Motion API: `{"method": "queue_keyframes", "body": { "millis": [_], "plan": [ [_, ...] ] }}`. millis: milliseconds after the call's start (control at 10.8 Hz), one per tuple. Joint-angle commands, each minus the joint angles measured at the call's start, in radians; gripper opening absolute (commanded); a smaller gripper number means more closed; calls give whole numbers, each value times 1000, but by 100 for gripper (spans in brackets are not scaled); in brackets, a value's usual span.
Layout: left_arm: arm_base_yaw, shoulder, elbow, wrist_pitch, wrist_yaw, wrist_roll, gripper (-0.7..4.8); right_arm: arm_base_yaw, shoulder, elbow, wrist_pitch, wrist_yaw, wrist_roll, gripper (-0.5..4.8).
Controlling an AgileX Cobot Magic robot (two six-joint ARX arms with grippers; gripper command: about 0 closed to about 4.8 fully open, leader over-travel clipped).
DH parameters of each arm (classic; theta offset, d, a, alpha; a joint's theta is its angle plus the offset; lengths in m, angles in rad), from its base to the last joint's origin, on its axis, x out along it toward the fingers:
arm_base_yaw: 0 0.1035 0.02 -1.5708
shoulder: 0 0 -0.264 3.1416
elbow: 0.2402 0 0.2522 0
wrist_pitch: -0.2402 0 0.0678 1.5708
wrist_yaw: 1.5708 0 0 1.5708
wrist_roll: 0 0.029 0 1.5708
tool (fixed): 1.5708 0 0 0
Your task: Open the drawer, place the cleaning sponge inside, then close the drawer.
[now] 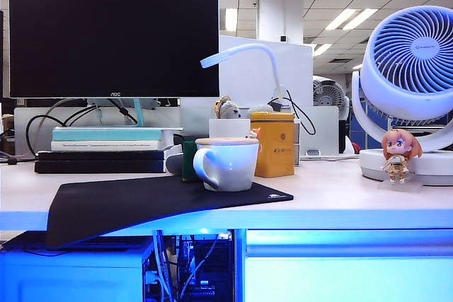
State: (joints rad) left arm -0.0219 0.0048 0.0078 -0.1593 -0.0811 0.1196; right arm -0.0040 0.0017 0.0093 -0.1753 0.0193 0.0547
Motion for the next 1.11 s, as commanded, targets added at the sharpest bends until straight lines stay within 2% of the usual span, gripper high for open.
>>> {"method": "queue_keyframes", "body": {
  "millis": [93, 185, 371, 556, 741, 834, 1112],
  "plan": [
    [-1, -2, -3, -12, -2, 0, -5, 1, 0, -9, 6, 5, -3, -1],
    [-1, -2, -3, -12, -2, 0, -5, 1, 0, -9, 6, 4, -3, -1],
    [-2, -2, 18, 156, -6, -55, -6, 1, 0, 36, 67, 15, 5, -2],
    [-1, 0, 138, 149, -39, -80, -5, 1, 0, 146, 60, 94, 5, -2],
    [-1, 62, 261, 116, -79, -100, -5, 1, 24, 260, 32, 95, 5, -2],
    [-1, 187, 397, 78, -99, -128, -6, 1, 109, 396, -23, 94, 5, -2],
    [-1, 523, 713, -13, -99, -134, -5, 2, 385, 758, -172, 94, 4, -2]
  ]
}}
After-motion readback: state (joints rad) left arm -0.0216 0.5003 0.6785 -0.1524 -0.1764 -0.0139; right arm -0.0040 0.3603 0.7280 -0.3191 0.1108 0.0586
